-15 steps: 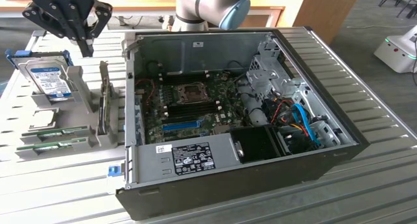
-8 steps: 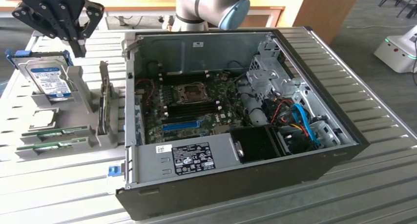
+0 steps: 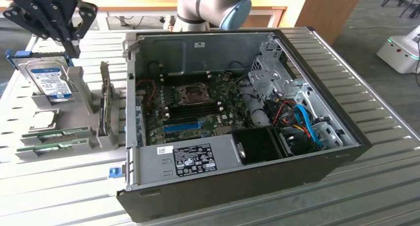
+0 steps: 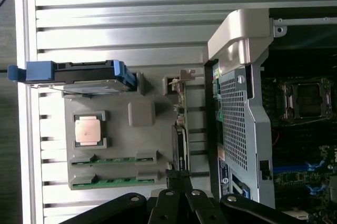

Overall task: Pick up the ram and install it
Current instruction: 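Reach for the ram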

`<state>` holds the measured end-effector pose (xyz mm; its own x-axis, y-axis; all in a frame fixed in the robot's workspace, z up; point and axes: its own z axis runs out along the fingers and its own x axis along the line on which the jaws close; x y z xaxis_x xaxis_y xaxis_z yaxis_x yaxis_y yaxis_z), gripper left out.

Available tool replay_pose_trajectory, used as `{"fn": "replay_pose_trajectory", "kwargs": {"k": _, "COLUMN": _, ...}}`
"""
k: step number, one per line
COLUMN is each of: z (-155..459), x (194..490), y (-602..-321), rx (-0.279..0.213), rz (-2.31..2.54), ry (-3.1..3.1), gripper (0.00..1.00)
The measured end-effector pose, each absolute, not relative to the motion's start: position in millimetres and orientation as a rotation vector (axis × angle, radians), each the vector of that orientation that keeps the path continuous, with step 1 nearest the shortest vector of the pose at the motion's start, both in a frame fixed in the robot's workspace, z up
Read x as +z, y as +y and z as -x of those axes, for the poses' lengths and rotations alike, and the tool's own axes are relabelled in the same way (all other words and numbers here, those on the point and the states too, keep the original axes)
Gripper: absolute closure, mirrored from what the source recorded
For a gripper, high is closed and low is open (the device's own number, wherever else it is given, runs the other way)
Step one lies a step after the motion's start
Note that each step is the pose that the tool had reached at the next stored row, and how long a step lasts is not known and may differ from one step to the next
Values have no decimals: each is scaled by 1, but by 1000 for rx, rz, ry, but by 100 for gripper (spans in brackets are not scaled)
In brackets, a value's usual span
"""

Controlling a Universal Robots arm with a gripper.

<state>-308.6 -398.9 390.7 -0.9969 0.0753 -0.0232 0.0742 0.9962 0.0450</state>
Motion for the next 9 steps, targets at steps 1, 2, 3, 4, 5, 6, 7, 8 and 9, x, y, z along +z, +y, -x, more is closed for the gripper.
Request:
{"fn": "replay_pose_trajectory", "kwargs": {"k": 1, "z": 310, "x": 391, "y": -399, "rx": 69, "rz": -117, "ry": 3114, "gripper": 89}}
{"fn": "replay_pose_trajectory", "kwargs": {"k": 2, "z": 312, "x": 391, "y": -399, "rx": 69, "rz": -117, "ry": 3114, "gripper": 89}}
{"fn": "replay_pose_trajectory", "kwargs": {"k": 3, "z": 313, "x": 391, "y": -399, "rx": 69, "rz": -117, "ry": 3114, "gripper": 89}}
{"fn": "replay_pose_trajectory", "kwargs": {"k": 4, "z": 315, "x": 390, "y": -399, "rx": 69, "rz": -116, "ry": 3114, "gripper": 89}}
{"fn": "replay_pose_trajectory", "kwargs": {"k": 5, "z": 317, "x": 390, "y": -399, "rx": 69, "rz": -117, "ry": 3114, "gripper": 89}}
{"fn": "replay_pose_trajectory", "kwargs": {"k": 6, "z": 318, "x": 390, "y": -399, "rx": 69, "rz": -117, "ry": 3114, "gripper": 89}}
{"fn": "replay_pose_trajectory", "kwargs": {"k": 7, "z": 320, "x": 390, "y": -399, "rx": 69, "rz": -117, "ry": 3114, "gripper": 89}}
{"fn": "replay_pose_trajectory", "kwargs": {"k": 8, "z": 322, "x": 390, "y": -399, "rx": 69, "rz": -117, "ry": 3114, "gripper": 89}}
{"fn": "replay_pose_trajectory", "kwargs": {"k": 9, "z": 324, "x": 390, "y": -399, "rx": 69, "rz": -117, "ry": 3114, "gripper": 89}}
